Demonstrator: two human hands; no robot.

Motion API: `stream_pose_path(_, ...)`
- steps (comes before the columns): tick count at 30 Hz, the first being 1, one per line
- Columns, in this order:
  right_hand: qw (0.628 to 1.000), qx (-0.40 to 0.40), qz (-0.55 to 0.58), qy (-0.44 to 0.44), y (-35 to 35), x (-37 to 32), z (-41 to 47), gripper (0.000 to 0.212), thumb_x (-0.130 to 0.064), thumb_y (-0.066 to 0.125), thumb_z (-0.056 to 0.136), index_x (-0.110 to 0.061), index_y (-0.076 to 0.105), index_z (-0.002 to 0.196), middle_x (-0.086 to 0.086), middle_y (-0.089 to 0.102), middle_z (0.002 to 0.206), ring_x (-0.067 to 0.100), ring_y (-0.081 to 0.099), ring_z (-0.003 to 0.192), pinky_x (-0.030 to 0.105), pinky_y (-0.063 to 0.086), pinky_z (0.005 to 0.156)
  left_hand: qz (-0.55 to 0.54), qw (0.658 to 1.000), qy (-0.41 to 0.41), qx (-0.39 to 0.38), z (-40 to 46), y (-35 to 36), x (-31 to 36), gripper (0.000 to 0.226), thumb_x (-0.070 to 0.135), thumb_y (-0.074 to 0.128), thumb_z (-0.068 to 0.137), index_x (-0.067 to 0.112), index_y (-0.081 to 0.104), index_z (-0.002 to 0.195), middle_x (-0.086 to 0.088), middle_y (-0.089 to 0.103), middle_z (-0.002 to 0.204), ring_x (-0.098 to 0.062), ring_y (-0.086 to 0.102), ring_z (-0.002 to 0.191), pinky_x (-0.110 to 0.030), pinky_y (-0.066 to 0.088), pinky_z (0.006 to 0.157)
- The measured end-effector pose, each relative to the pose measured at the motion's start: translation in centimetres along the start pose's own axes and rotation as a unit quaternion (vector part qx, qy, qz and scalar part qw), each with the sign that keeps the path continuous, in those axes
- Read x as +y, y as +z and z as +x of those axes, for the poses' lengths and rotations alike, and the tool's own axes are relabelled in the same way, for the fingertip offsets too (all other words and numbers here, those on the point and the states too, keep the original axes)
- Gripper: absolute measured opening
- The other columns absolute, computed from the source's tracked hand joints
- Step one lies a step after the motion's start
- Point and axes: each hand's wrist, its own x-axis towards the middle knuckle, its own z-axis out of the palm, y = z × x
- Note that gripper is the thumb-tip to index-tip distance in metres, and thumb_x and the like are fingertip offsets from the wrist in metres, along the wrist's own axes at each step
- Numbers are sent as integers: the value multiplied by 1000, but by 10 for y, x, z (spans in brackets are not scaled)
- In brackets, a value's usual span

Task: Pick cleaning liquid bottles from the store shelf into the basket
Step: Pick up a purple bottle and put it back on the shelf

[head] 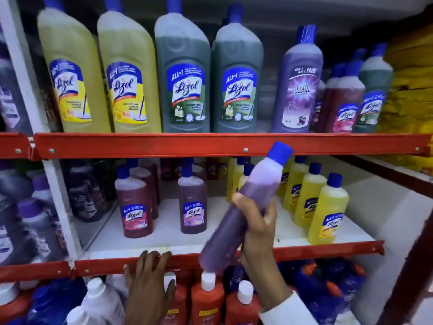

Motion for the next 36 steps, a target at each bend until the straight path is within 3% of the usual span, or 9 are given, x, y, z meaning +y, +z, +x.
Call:
stream_pose_path(3,971,88,-184,-127,10,1,-8,97,-41,89,53,-16,46,136,1,62,122,0,65,99,6,49,71,6,1000,-2,1,-1,2,0,72,41,72,51,26,57,119,-10,60,115,-38,49,118,-72,37,92)
stream_pose_path(6,947,84,-258,-172,12,10,-7,96,-38,96,56,-17,43,133,1,59,125,14,62,109,1,47,73,17,1000,-7,-10,-3,1,2,75,38,79,51,27,54,121,-7,59,116,-36,47,120,-72,38,91)
stream_pose_path(10,938,52,-292,-178,15,28,3,93,-38,97,55,-27,39,128,0,59,126,16,62,112,20,56,87,25,1000,-10,-6,-7,-5,6,71,37,79,58,26,52,124,-6,57,120,-35,43,124,-72,38,94)
stream_pose_path(14,932,23,-330,-146,17,59,18,99,-52,92,54,-20,38,131,4,59,127,23,61,115,42,57,93,35,999,-12,-4,-10,-8,7,69,38,73,66,25,47,130,-7,55,128,-36,38,132,-70,34,100)
stream_pose_path(16,932,8,-336,-131,21,75,22,99,-48,93,55,-15,39,132,6,57,126,24,59,114,40,55,94,39,999,-14,-12,-11,-8,7,70,37,69,69,27,43,133,-6,51,133,-35,32,137,-69,31,103)
stream_pose_path(20,927,-4,-358,-108,27,106,28,94,-37,95,59,-9,40,129,-1,52,117,17,55,104,8,44,78,37,999,-10,-27,-13,-9,5,71,37,64,71,28,38,137,-5,47,140,-33,25,141,-69,27,107)
stream_pose_path(26,916,0,-395,-70,29,139,32,95,-39,94,61,-7,39,131,7,53,123,15,50,105,30,50,89,32,999,-5,-33,-13,-11,2,70,35,62,71,32,37,137,-2,45,142,-31,24,143,-70,23,108)
stream_pose_path(31,913,13,-403,-62,27,154,31,100,-39,95,59,-5,38,133,13,55,128,21,54,110,27,47,91,21,999,-12,-33,-12,-11,3,69,35,62,71,34,36,136,-1,45,141,-30,24,143,-68,23,109)
stream_pose_path(36,913,17,-404,-60,26,155,31,100,-40,96,57,-7,39,133,11,56,129,12,49,107,23,48,87,22,999,-11,-26,-12,-12,5,67,35,63,71,32,40,133,-3,48,139,-32,27,141,-69,25,108)
